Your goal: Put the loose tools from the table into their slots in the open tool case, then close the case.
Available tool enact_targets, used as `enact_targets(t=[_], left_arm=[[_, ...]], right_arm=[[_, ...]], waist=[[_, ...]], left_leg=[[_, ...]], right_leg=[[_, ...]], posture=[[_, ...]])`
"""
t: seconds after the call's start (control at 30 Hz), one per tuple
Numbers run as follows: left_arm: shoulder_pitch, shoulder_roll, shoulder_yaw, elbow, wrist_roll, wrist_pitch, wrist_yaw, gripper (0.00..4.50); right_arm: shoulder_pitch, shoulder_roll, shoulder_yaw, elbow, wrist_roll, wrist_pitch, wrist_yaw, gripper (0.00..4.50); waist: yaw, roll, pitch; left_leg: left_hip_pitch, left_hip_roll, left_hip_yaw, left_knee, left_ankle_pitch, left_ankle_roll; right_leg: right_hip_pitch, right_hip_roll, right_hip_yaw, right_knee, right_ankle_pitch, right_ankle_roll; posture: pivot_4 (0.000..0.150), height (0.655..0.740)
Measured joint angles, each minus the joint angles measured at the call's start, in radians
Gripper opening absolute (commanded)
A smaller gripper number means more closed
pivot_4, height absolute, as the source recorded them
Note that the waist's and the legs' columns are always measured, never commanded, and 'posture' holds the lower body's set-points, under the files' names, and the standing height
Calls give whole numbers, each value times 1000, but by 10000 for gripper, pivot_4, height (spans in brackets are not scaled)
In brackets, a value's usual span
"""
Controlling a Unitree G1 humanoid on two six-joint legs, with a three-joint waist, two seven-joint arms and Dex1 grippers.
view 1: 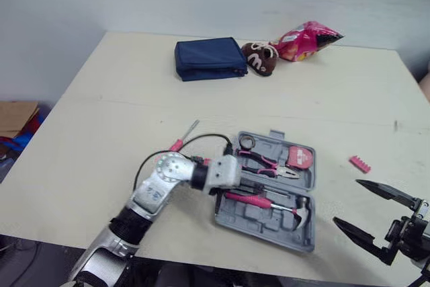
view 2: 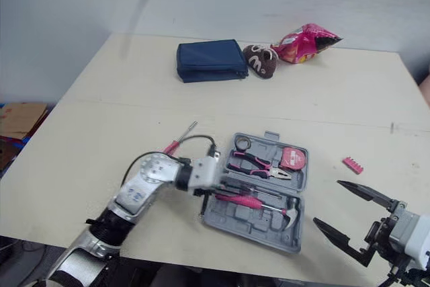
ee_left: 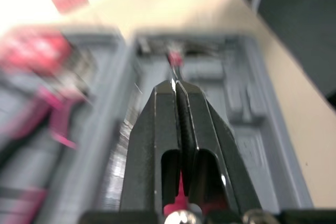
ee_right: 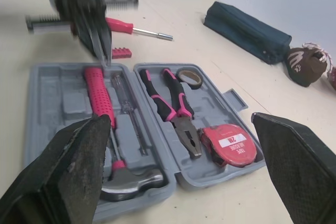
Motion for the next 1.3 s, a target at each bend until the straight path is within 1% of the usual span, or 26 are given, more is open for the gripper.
enact_targets(t=[0.03,0.07,0.1,0.13,0.17,0.2,0.27,0.3,0.37,0.43,0.5,0.7,0.8,0.9,1.0,1.13,1.3], left_arm=[[12,30,32,-27,-30,-3,-17,569],[30,65,70,-38,-58,5,-32,2854],[36,72,79,-39,-63,8,-35,5427],[73,101,118,-60,-89,23,-37,7223],[104,126,151,-77,-112,28,-39,11368],[166,184,226,-97,-151,53,-37,13931],[217,229,305,-100,-176,67,-27,20767],[251,260,368,-96,-186,76,-11,25270],[286,307,467,-67,-198,82,16,35270],[319,362,576,15,-197,76,42,44725],[377,414,684,109,-185,53,62,44725],[492,487,881,360,-159,-52,96,44725],[543,510,940,451,-135,-96,111,44725],[581,510,971,475,-133,-111,129,44725],[607,506,990,449,-140,-97,145,44725],[613,471,987,307,-175,-46,167,44725],[652,409,950,60,-215,58,221,44725]], right_arm=[[0,-12,-10,6,1,1,5,45000],[4,-19,-27,20,3,1,9,45000],[5,-20,-32,24,3,1,11,45000],[-2,-31,-42,39,3,1,19,45000],[0,-38,-55,44,4,-2,23,45000],[2,-45,-81,76,3,-5,34,45000],[1,-58,-101,112,3,-7,47,45000],[-1,-71,-123,141,3,-10,59,45000],[-14,-99,-155,197,4,-22,87,45000],[-17,-126,-191,256,4,-26,115,45000],[-10,-139,-228,327,3,-43,147,45000],[-6,-143,-264,491,-32,-134,193,45000],[1,-143,-282,579,-49,-180,197,45000],[1,-144,-284,644,-57,-212,199,45000],[-10,-145,-284,696,-59,-220,192,45000],[-82,-158,-256,700,-59,-217,176,45000],[-190,-151,-137,581,-48,-163,139,45000]], waist=[[0,0,0],[-1,0,0],[-1,1,1],[-7,1,2],[-14,2,3],[-20,0,5],[-23,-1,7],[-24,-1,10],[-23,-2,12],[-22,-3,14],[-22,-4,15],[-22,-5,16],[-22,-5,16],[-19,-5,16],[-19,-5,16],[-21,-5,16],[-42,-4,16]], left_leg=[[0,0,0,0,-1,-1],[0,0,1,0,-3,-1],[0,0,1,0,-3,-1],[0,0,2,1,-4,1],[0,1,3,2,-5,1],[1,1,4,3,-5,1],[3,2,3,3,-5,2],[3,1,3,4,-9,7],[3,1,3,7,-9,8],[4,1,3,8,-9,9],[4,1,3,8,-9,9],[4,2,4,8,-13,9],[4,2,4,6,-14,8],[4,2,4,6,-15,8],[5,2,4,6,-14,8],[5,2,4,7,-14,7],[5,2,4,8,-13,8]], right_leg=[[-1,0,0,0,-1,1],[-1,0,0,0,-2,1],[-1,0,0,0,-2,1],[-1,0,1,-1,-2,1],[0,0,1,0,-2,1],[0,0,2,1,-2,1],[1,0,1,2,-2,1],[1,-1,1,4,-2,1],[1,-1,1,6,-1,0],[1,-2,1,7,-1,0],[1,-2,1,7,-2,-2],[0,-4,0,7,-2,-3],[0,-4,0,6,-3,-4],[0,-4,-1,6,-3,-4],[1,-4,-1,7,-4,-4],[1,-5,-1,9,-3,-4],[1,-4,-1,11,-3,-4]], posture=[[1500,7400],[1500,7400],[1500,7400],[1500,7400],[1500,7400],[1500,7400],[1500,7400],[1500,7400],[1500,7400],[1500,7400],[1500,7400],[1500,7400],[1500,7400],[1500,7400],[1500,7400],[1500,7400],[1500,7400]])
